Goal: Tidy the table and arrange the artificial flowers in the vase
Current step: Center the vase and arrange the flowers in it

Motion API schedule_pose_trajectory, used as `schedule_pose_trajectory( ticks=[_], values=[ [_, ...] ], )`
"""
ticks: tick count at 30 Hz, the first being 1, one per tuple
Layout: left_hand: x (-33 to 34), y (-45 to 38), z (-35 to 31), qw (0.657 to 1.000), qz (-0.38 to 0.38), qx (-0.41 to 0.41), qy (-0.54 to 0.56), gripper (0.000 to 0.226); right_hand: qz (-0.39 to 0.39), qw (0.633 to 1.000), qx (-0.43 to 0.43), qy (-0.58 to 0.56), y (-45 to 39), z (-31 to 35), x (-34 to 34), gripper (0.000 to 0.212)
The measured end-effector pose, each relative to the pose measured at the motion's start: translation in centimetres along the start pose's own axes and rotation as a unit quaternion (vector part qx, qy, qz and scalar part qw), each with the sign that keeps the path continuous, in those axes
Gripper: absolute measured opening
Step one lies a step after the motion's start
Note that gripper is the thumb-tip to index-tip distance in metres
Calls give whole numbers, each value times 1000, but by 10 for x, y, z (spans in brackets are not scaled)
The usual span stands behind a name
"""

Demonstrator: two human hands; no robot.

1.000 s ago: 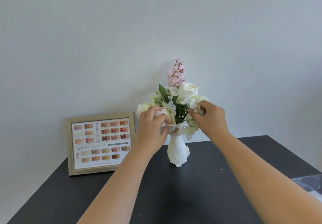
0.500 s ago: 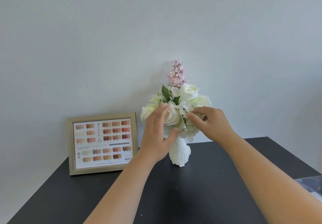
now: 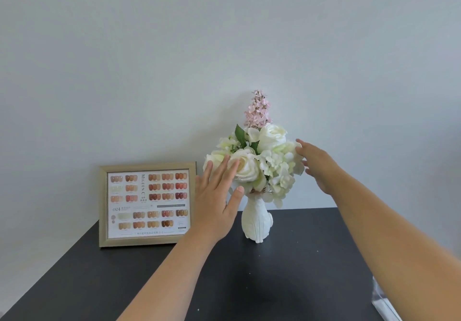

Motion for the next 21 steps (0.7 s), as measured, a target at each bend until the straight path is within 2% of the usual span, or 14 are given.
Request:
schedule_pose_trajectory(
  ticks=[4, 8, 10, 12, 15, 21],
  values=[
    [9, 3, -4, 999, 37, 6, 14, 59, 17, 999, -33, -9, 1, 0, 14, 49],
    [-2, 6, 0, 1000, -12, -5, 24, 55, -49, 997, -18, -58, 4, -8, 3, 48],
    [-7, 6, 9, 994, -49, -59, 73, 55, -78, 993, 8, -83, 8, -18, -2, 51],
    [-7, 7, 15, 975, -54, -133, 172, 59, -91, 989, 45, -106, 12, -34, 0, 52],
    [-1, 8, 11, 944, -20, -174, 281, 68, -53, 987, 67, -138, 23, -57, 15, 52],
    [1, 9, 9, 947, -8, -158, 281, 66, 1, 994, -9, -107, 35, -47, 49, 35]
  ],
)
Point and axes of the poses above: each hand's wrist, its own y-axis away from the middle knuckle, its own x-axis out of the palm, z = x × y, the point moved 3 cm from there along -y, towards the middle knuckle, and after that the axes turned 2 degrees about -z, right-handed, at the moved point
